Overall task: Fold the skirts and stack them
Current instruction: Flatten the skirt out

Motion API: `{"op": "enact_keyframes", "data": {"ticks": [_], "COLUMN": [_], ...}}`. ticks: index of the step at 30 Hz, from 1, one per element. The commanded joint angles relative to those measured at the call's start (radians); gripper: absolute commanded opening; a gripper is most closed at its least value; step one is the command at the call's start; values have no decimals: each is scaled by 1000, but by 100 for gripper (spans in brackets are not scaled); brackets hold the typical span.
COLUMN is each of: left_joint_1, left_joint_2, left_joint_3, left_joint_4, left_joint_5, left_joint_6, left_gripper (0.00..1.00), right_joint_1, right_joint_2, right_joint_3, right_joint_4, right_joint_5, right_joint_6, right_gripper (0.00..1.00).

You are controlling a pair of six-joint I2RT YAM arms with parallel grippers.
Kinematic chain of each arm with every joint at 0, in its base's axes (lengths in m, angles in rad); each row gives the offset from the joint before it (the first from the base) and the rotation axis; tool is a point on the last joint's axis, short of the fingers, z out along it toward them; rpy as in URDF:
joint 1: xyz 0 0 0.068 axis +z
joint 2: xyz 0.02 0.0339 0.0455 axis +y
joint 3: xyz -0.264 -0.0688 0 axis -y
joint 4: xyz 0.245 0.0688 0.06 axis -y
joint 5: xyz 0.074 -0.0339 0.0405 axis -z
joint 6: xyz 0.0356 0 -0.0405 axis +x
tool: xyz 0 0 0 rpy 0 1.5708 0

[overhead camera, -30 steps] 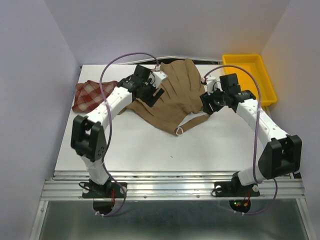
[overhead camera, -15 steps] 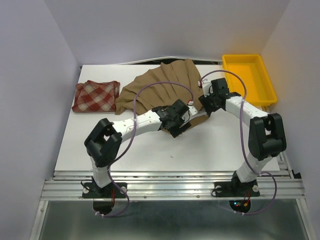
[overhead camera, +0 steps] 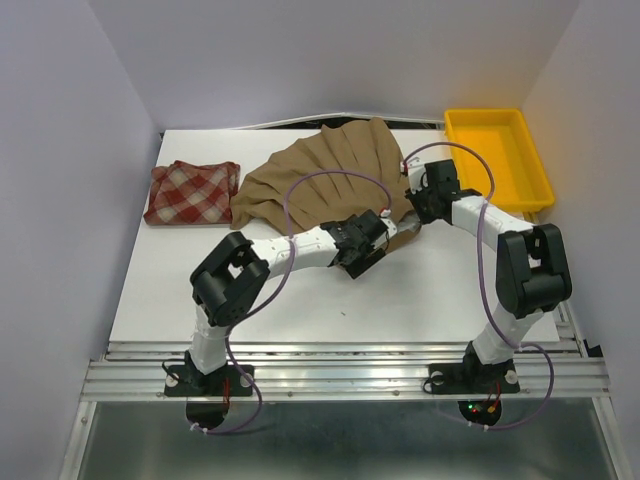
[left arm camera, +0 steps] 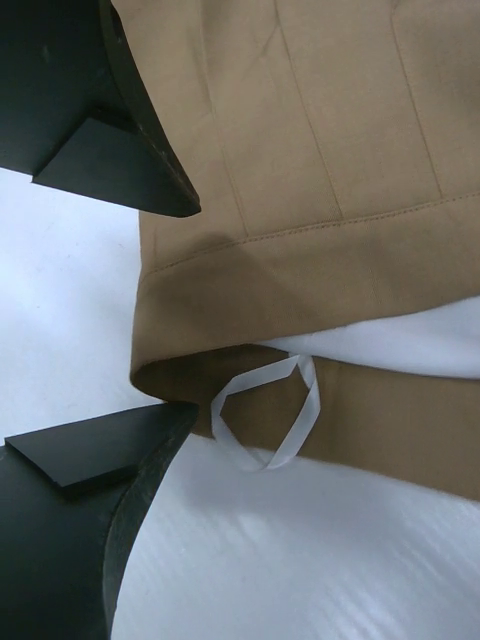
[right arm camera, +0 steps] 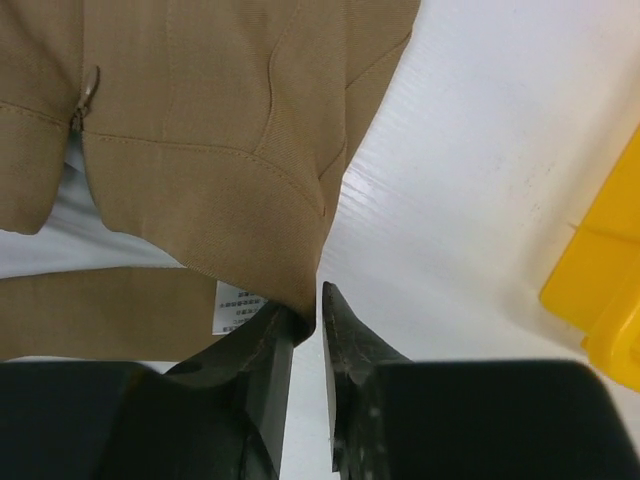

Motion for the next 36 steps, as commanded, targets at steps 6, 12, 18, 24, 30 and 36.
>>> {"op": "enact_keyframes", "data": {"ticks": [6,12,18,24,30,36], "left_joint_1": [32,75,111,124,108,26], "left_joint_2": [-95,-348,-521,-604,-621,-580], "left_joint_3": [-140,-211,-285,-371,-394,-450], "left_joint_4": [104,75,26,-8,-30,98], "left_joint_5": [-240,-251,-103,61,295,338], "left_joint_6": [-11,26,99,131,200,423], "left_gripper": [67,45,19,0,28,49], "right_joint_1": [-33,-33,-33,-33,-33,-33], "right_joint_2": [-43,-155,-244,-304,-322,-351], "right_joint_3": [-19,-39,-24,-44,-159,-259], "right_joint_4": [55,18,-97,-218,-259,-284], "right_joint_5": [31,6,-139,-321,-284,-255], "right_joint_6": [43,124,179,167,122,73], "right_gripper": [1,1,1,1,1,1]}}
